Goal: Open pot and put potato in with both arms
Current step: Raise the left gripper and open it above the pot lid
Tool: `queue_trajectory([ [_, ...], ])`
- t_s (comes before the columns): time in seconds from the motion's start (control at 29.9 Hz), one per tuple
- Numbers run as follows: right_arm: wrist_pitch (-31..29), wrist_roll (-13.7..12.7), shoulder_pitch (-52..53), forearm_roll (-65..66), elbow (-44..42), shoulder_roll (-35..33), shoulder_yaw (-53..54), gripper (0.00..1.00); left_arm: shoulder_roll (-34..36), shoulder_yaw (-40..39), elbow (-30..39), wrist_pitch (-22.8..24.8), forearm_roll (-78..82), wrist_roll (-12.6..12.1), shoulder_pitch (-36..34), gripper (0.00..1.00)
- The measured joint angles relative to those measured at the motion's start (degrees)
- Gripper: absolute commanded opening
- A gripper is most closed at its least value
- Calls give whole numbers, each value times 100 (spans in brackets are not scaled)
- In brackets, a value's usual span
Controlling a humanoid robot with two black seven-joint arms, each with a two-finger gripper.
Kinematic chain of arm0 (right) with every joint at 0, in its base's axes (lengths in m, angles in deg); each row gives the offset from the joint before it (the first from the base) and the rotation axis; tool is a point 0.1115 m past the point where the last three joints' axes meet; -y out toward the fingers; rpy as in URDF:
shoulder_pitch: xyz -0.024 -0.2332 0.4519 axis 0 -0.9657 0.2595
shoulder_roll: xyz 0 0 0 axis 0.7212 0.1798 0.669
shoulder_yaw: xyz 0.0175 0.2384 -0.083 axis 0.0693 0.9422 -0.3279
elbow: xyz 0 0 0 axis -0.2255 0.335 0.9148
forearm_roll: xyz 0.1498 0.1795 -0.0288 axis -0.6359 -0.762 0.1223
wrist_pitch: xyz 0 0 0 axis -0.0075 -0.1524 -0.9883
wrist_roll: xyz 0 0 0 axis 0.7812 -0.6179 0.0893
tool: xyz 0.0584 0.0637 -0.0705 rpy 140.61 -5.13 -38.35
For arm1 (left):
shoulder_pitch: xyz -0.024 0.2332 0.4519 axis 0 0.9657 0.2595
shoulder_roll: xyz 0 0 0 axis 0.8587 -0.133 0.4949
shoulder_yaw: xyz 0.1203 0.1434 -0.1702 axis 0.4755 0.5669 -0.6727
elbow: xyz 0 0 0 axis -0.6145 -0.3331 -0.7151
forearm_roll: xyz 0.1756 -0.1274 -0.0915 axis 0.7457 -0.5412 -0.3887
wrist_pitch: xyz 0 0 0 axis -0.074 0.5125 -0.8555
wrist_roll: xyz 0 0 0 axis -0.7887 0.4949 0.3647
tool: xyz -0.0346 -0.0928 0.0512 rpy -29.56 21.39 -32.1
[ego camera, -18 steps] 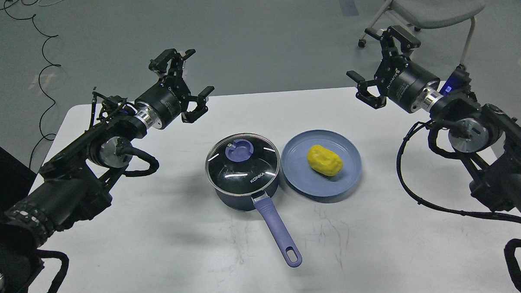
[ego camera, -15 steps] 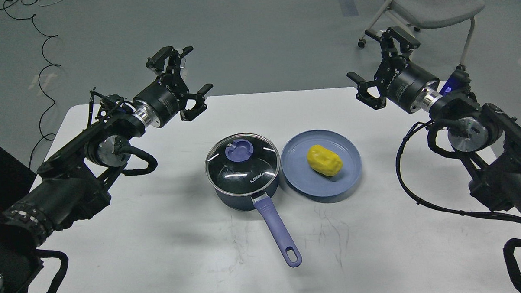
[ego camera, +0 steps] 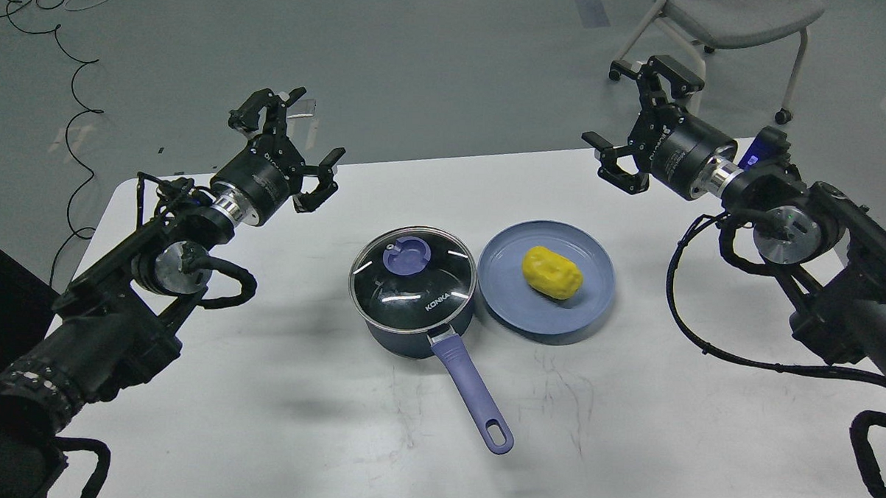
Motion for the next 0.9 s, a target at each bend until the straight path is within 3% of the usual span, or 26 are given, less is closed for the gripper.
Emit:
queue_trajectory([
  [0.9, 13, -18, -291, -9, 216, 61, -61, 100, -54, 64, 1, 81, 7, -19, 52, 98],
])
